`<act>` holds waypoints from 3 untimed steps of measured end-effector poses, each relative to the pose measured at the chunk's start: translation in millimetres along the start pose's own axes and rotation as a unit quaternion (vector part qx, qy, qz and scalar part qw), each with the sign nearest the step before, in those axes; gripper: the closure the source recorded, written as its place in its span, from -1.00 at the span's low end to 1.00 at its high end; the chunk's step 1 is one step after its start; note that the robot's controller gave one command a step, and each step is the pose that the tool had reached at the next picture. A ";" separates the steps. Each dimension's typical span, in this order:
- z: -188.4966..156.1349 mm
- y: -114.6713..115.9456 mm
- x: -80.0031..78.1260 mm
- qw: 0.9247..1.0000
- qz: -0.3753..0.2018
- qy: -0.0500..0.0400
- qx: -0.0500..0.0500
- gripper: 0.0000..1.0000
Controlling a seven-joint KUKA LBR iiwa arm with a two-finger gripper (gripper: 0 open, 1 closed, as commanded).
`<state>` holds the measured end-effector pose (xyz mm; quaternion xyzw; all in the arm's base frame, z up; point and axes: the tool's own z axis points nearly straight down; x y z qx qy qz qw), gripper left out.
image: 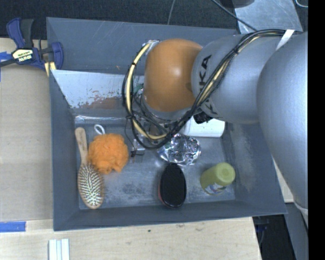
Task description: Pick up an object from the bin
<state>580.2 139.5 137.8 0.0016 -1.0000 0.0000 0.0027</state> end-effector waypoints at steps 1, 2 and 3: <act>71.5 -23.3 -16.2 1.000 0.014 0.001 0.001 -1.00; -69.1 -29.4 -50.4 0.996 -0.084 -0.005 0.000 -1.00; -48.3 -112.2 -24.2 0.991 -0.135 -0.005 0.002 -1.00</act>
Offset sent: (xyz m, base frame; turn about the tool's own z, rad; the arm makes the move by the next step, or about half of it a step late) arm 0.0164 -0.0214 -0.0678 0.0258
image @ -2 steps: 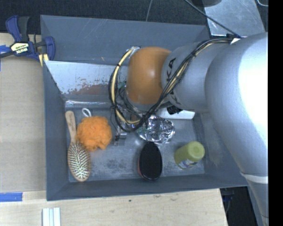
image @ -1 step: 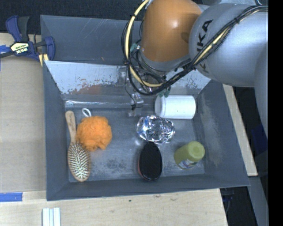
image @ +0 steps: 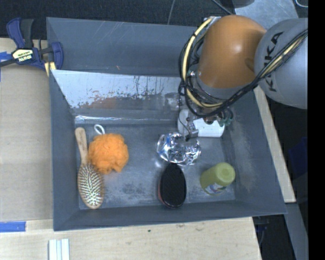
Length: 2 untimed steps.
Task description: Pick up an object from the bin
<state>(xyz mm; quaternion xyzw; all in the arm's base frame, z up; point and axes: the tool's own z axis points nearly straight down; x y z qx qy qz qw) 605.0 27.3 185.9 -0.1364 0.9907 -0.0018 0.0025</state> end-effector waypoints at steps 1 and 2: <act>91.3 -73.2 37.2 1.000 0.023 0.003 0.001 -1.00; 63.7 -94.7 33.8 0.993 -0.118 0.000 0.002 -1.00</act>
Offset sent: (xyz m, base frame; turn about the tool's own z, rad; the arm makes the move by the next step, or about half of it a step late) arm -0.0140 -0.0751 -0.0878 0.0381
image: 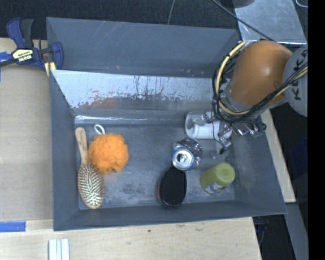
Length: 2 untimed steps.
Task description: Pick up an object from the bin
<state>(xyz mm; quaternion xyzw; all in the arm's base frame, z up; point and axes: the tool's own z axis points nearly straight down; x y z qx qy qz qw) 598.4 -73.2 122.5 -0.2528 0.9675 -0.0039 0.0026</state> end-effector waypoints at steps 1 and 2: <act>55.2 11.5 -39.3 1.000 0.019 -0.003 0.000 -1.00; 51.4 10.8 -39.3 1.000 0.021 -0.004 0.000 1.00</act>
Offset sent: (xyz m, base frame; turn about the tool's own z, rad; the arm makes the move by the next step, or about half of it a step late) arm 0.0278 0.0268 -0.0525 0.0397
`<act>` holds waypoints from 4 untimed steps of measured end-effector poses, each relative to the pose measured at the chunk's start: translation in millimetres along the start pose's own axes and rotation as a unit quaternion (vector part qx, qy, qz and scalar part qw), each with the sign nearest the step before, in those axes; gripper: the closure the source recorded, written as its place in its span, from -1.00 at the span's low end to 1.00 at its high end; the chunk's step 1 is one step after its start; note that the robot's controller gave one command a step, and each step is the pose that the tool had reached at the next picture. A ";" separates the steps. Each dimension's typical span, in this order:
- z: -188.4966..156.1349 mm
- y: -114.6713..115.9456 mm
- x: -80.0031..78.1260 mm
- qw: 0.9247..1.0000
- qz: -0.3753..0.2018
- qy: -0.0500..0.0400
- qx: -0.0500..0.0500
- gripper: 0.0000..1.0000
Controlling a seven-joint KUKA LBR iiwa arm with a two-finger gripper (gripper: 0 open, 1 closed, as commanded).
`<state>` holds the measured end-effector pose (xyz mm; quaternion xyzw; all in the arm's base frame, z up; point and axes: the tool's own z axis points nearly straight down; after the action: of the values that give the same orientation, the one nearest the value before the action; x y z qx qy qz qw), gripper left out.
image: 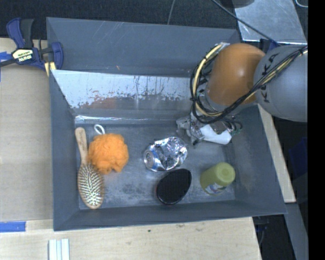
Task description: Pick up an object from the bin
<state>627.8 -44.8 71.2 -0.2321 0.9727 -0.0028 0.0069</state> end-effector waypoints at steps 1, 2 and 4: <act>-190.4 17.2 20.2 0.999 -0.046 -0.006 0.003 1.00; -185.0 17.7 21.5 0.999 -0.045 -0.002 0.000 -1.00; -18.6 100.8 43.2 0.971 -0.240 0.000 -0.002 -1.00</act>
Offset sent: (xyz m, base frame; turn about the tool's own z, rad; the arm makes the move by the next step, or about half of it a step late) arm -0.0308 0.0069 0.1839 -0.0949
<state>543.5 25.7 88.4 -0.4591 0.8884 -0.0023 0.0057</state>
